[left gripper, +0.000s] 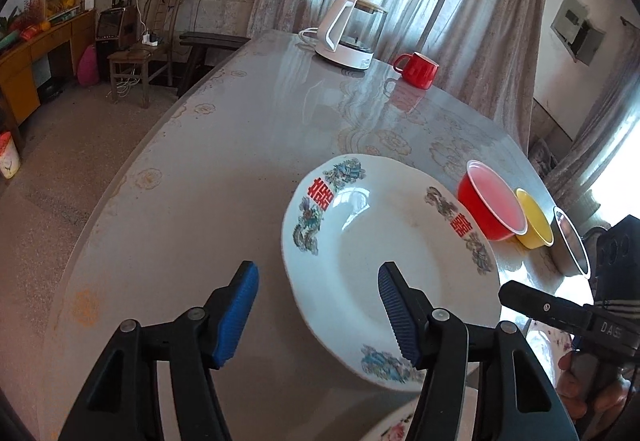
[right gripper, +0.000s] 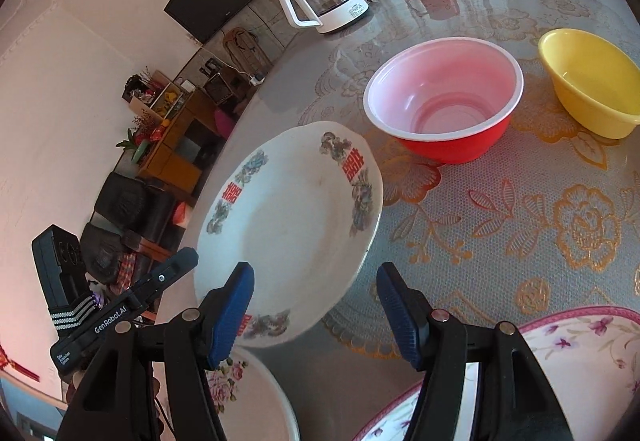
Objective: Organize plates and bowls
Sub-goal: 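Reach the right gripper to the rim of the double-happiness plate, then close the right gripper on the plate rim and lift it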
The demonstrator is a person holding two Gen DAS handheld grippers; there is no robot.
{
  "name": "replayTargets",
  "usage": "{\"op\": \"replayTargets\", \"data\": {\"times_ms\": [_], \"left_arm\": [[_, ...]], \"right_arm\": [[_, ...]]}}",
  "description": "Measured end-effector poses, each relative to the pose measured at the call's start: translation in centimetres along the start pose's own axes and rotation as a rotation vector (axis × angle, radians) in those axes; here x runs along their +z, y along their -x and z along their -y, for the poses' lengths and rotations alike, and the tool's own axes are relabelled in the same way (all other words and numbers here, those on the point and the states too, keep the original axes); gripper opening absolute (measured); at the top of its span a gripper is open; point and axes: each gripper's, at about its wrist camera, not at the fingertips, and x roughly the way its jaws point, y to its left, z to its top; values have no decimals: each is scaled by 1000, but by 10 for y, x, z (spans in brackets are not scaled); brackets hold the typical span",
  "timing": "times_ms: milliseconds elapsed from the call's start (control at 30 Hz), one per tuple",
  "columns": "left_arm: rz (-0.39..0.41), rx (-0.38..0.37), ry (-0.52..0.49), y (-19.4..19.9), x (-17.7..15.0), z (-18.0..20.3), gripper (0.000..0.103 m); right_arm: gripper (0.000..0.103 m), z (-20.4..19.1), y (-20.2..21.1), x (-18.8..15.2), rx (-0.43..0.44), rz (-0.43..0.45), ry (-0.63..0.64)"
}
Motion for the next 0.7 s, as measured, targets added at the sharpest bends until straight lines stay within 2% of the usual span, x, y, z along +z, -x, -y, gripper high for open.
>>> {"op": "replayTargets", "data": {"times_ms": [200,267,300,367,400,533,700], "left_arm": [[-21,-25,16,-25,23,-9,62],[-42,-34,12,-36,29,-9,59],[-61,-49,8,-42,31,-9,56],[-78,-57,10,-52,34,-8,48],[-84,-68,6,-56,35,-6,39],[-83,-39,-18,-59,36,-1,37],[-106,-92,2,-48,25,-4,35]], "right_arm": [[65,5,-19,11,8,-20,-17],[62,4,-23,14,14,-19,-11],[59,3,-25,15,17,-23,-7],[59,1,-30,17,7,-29,-1],[57,0,-32,17,2,-31,3],[44,2,-45,19,-14,-59,7],[44,3,-46,20,-25,-50,10]]}}
